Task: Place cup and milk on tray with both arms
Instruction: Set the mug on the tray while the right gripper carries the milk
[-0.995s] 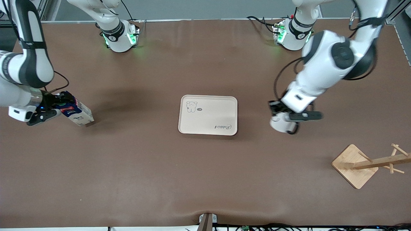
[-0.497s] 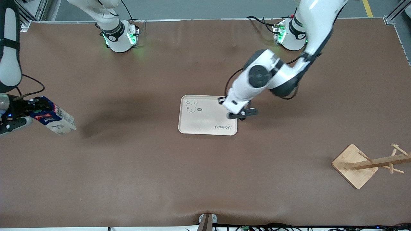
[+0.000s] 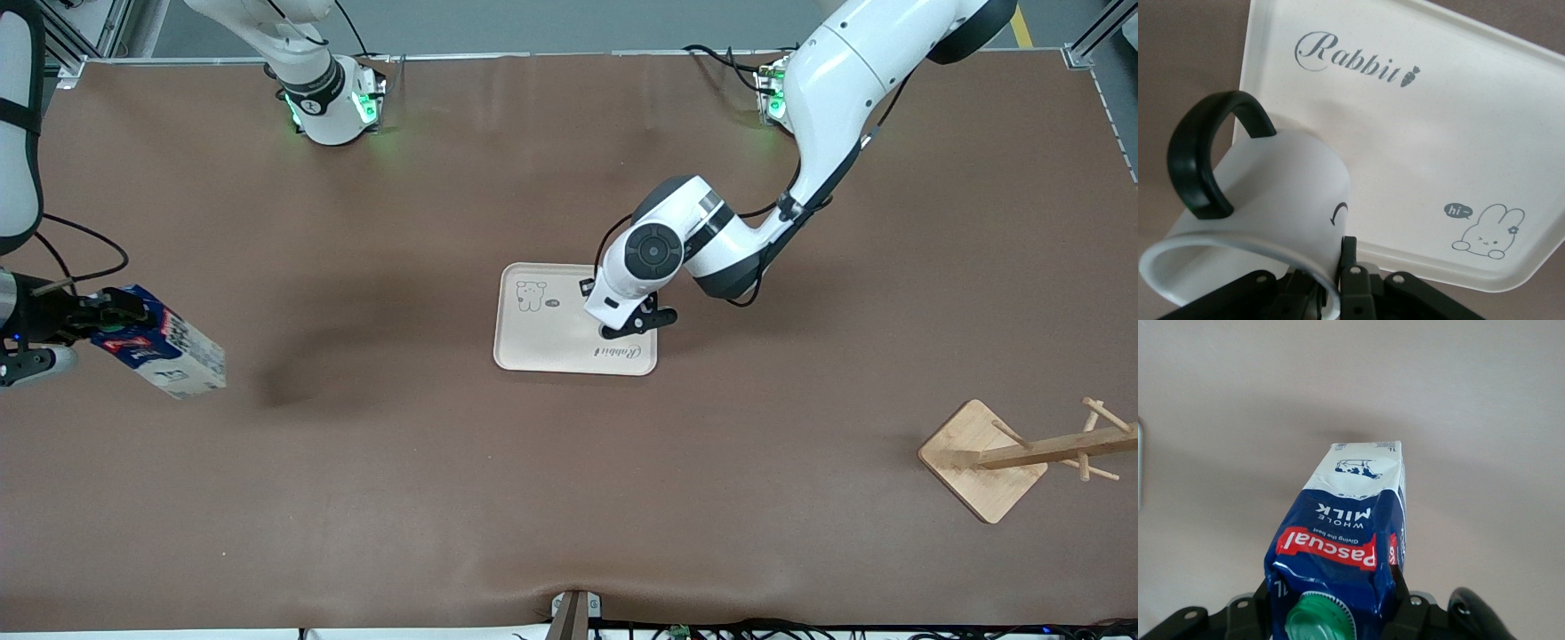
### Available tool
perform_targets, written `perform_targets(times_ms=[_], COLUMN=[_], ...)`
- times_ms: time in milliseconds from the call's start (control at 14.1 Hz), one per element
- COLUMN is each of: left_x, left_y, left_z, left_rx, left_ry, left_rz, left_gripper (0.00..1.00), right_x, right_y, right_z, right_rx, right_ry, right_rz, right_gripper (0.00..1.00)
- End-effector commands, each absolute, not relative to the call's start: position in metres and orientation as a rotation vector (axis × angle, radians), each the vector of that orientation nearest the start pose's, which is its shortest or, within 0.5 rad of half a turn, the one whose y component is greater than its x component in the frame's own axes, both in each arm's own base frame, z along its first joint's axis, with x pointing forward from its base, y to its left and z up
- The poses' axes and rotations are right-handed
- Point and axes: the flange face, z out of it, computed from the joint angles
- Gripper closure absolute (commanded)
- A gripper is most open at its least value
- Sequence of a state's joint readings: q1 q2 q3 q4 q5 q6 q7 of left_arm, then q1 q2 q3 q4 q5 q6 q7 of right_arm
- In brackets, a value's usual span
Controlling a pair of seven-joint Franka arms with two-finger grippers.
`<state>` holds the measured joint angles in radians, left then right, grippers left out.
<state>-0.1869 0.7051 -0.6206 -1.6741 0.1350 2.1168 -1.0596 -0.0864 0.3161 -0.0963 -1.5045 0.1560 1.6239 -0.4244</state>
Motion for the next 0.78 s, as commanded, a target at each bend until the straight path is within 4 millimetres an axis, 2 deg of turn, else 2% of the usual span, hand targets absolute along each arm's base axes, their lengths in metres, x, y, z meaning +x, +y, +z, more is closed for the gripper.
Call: perform_targets(times_ms=[0,71,142,213,355,497,639,710], left_x=[0.5,0.5,0.502,0.504,0.516,0.532,0.555,0.574], left_y=[-0.445,-0.444,-0.444,-0.442,-0.443,-0.438,-0.423,-0.4], left_z=[0.24,0.237,0.237,0.239,0.254,0.277,0.32,0.344], left_rx=[-3.119,-3.117,-3.117,-3.118,-3.143,-3.144,-3.132,-3.11], left_ry=[-0.406,-0.403,-0.4,-0.387,-0.397,-0.422,-0.462,-0.504], left_rz=[0.476,0.481,0.469,0.445,0.401,0.377,0.335,0.276], left_gripper=[0.91,0.6,0.21,0.0,0.0,0.0,0.0,0.0], right_x=[0.634,0.631,0.628,0.627,0.624,0.62,0.611,0.605], right_y=[-0.046,-0.033,-0.015,0.006,0.035,0.077,0.135,0.164], right_z=[0.474,0.473,0.474,0.471,0.472,0.473,0.472,0.473], right_rx=[-2.923,-2.924,-2.927,-2.937,-2.953,-2.974,-2.988,-2.986], right_ry=[-0.226,-0.155,-0.087,-0.037,0.061,0.135,0.197,0.194], right_rz=[0.268,0.33,0.383,0.412,0.445,0.469,0.497,0.496], right_gripper=[1.0,1.0,1.0,1.0,1.0,1.0,1.0,1.0])
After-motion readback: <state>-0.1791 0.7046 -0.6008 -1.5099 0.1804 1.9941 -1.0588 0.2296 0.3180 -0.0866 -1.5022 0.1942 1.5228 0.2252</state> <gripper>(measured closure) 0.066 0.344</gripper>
